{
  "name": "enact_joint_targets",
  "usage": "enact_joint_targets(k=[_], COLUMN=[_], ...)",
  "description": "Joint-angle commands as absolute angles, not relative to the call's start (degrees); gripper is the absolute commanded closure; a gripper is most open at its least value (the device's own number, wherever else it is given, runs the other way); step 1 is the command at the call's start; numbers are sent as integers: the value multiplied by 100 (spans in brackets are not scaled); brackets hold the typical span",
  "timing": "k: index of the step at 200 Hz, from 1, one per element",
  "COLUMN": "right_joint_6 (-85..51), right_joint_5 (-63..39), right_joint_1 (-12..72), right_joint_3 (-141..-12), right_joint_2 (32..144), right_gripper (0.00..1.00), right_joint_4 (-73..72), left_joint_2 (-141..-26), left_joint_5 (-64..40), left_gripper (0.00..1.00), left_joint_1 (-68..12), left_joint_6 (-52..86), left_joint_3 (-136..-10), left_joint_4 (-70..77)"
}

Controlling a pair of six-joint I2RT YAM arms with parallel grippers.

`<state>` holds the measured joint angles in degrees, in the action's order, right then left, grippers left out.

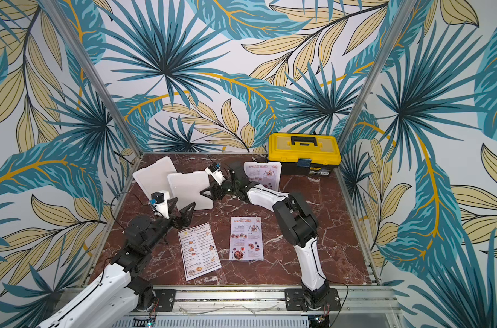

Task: Insert the menus into the narrow rack
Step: Adjust the narrow rack at the center of the board.

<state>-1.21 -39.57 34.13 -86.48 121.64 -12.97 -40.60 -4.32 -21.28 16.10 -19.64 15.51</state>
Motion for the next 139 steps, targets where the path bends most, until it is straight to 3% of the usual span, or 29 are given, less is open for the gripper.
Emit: enact_joint_targets(k=[1, 89, 139], right_joint_6=[22, 330, 751], right_joint_5=[-4280, -4442, -4085], right_joint_1=[3437, 3437, 3400], right_joint_3=[-8624, -7939, -7255], right_joint_2=[12155, 11692, 11091], right_gripper=[42, 75, 82], right_joint_4=[-1209, -1379, -1213], left_joint_2=[-4088, -4061, -4074], left_joint_5=[-535, -630, -774], left_gripper=[10, 10, 10], left_joint_1=[-2091, -2084, -2085], left_joint_6=[1626, 1670, 1705], left_joint_3=[-2098, -2083, -2127], left_joint_4=[1512, 1512, 1512])
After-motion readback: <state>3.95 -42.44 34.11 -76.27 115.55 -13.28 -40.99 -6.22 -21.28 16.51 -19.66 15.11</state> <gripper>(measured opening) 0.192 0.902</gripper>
